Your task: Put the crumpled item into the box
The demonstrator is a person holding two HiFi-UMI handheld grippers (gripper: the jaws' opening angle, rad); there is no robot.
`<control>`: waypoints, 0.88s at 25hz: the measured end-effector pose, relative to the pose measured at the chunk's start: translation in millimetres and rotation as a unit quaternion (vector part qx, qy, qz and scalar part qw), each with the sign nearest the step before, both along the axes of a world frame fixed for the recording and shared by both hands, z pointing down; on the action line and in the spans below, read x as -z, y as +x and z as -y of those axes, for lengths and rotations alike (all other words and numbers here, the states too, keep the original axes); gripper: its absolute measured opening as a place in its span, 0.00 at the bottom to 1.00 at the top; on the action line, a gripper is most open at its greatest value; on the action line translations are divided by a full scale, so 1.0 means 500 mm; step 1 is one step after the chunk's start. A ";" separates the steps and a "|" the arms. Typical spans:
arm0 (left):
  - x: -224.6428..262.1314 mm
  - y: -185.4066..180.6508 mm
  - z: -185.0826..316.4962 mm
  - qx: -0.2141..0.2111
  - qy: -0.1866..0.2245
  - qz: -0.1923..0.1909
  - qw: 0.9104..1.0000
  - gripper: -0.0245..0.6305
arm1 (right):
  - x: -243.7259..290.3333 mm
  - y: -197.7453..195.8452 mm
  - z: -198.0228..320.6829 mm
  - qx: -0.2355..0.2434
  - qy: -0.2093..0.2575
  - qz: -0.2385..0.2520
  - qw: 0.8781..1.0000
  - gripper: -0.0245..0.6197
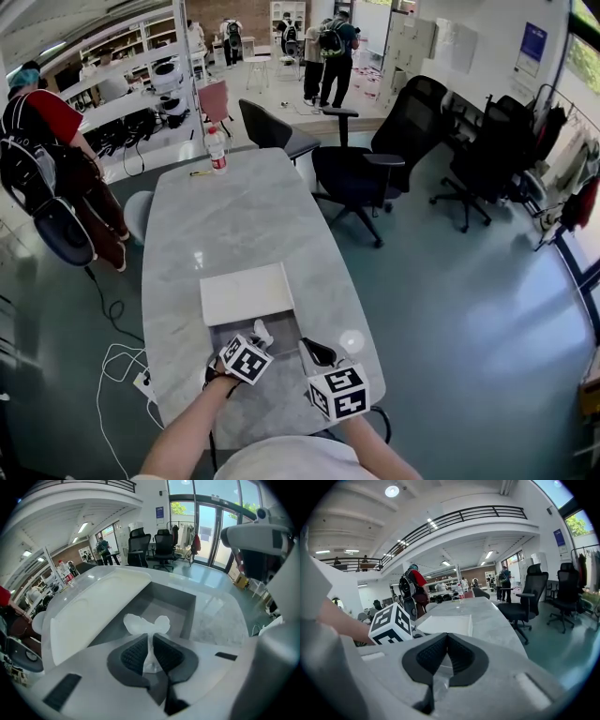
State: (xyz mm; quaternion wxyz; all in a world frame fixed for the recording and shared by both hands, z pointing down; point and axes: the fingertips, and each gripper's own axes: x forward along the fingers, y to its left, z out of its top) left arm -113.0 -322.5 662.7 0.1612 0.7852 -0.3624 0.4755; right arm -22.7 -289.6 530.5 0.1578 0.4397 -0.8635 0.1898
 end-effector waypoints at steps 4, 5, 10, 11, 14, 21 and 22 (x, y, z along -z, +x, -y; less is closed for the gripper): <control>0.001 0.003 -0.002 -0.007 -0.007 -0.012 1.000 0.08 | 0.002 -0.001 -0.001 0.002 0.000 0.003 1.000 0.05; 0.003 0.003 -0.001 -0.005 -0.006 -0.015 1.000 0.08 | 0.002 0.000 0.000 0.002 0.000 0.004 1.000 0.05; 0.009 -0.002 0.003 0.005 -0.008 -0.035 0.999 0.15 | 0.002 -0.005 0.006 0.006 0.000 0.007 1.000 0.05; 0.009 -0.004 0.001 0.006 -0.011 -0.036 0.999 0.17 | 0.001 -0.006 0.006 0.007 -0.002 0.007 1.000 0.05; 0.010 -0.008 -0.003 0.011 -0.012 -0.038 0.999 0.18 | -0.001 -0.009 0.005 0.011 -0.002 0.006 1.000 0.05; 0.033 -0.034 -0.003 0.047 0.008 -0.067 0.997 0.18 | -0.003 -0.030 0.010 0.023 -0.004 0.011 1.000 0.05; 0.040 -0.037 -0.005 0.053 0.009 -0.074 0.996 0.18 | -0.001 -0.035 0.012 0.026 -0.002 0.011 1.000 0.05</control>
